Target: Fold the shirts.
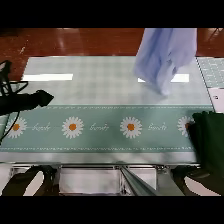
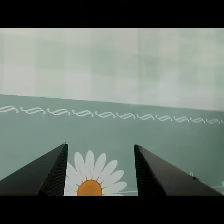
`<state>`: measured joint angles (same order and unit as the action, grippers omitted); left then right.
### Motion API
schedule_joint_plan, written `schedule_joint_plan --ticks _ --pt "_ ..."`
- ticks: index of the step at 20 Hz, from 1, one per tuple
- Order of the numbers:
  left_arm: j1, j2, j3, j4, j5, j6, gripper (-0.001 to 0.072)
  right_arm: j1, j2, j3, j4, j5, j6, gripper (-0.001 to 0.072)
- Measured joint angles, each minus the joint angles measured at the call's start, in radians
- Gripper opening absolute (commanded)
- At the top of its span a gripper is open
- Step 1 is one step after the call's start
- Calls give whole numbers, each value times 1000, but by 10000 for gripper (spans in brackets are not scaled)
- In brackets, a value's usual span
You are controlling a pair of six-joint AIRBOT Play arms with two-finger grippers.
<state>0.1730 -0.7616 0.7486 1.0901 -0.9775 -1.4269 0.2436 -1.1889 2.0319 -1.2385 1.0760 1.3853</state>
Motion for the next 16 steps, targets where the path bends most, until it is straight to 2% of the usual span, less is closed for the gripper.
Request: schedule_joint_plan --ticks 5,10,11,12,13,16 --pt "94 32 -16 -79 -8 17 507 224 -28 -172 -14 49 50 18" --pt "102 39 -19 -105 -10 25 507 428 -246 -424 95 -108 102 19" --pt "103 39 -19 -105 -10 26 507 456 -300 -447 126 -144 108 65" --pt "103 39 -20 -106 -10 28 507 478 -353 -465 164 -174 116 308" --pt "104 39 -20 -109 -12 28 507 489 -394 -476 196 -197 121 410" --pt "104 39 -20 -110 -48 31 507 443 -446 -460 262 -201 127 410"
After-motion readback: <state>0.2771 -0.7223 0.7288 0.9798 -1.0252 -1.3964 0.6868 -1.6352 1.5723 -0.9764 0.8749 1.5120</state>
